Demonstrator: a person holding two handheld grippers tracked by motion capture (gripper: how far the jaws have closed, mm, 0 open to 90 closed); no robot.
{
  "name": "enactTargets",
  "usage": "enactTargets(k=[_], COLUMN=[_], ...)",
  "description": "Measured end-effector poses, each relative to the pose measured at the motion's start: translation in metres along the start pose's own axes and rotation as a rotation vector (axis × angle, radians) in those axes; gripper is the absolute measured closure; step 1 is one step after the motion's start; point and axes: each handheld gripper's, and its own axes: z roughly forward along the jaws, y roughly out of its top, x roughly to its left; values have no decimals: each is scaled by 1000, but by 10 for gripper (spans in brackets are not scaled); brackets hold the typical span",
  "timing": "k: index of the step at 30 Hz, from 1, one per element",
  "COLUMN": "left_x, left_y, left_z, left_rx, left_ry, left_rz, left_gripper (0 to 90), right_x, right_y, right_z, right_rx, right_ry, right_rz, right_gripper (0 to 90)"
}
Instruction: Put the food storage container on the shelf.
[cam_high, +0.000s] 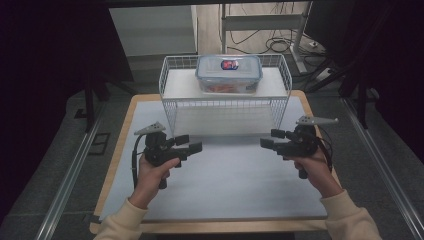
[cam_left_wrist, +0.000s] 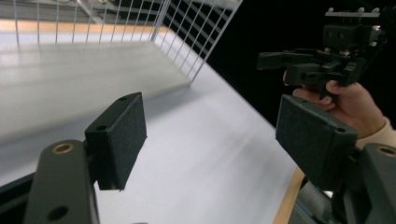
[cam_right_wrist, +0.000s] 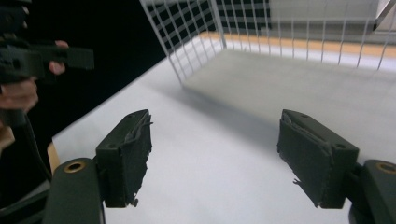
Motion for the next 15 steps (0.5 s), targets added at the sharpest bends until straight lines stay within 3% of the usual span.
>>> enactTargets(k=[5, 11, 15], left_x=[5, 6, 11], left_y=[-17, -19, -24], left_z=[4, 3, 2], left_rx=[35, 37, 48], left_ry=[6, 3, 19], left_rz=[-11, -14, -14], left_gripper=[241, 241, 232], right_x=[1, 5, 6], right_y=[-23, -16, -25], right_z=[6, -1, 1], right_rx=[37, 2, 14], right_ry=[5, 14, -15], right_rz=[-6, -31, -63], right_gripper=[251, 237, 181])
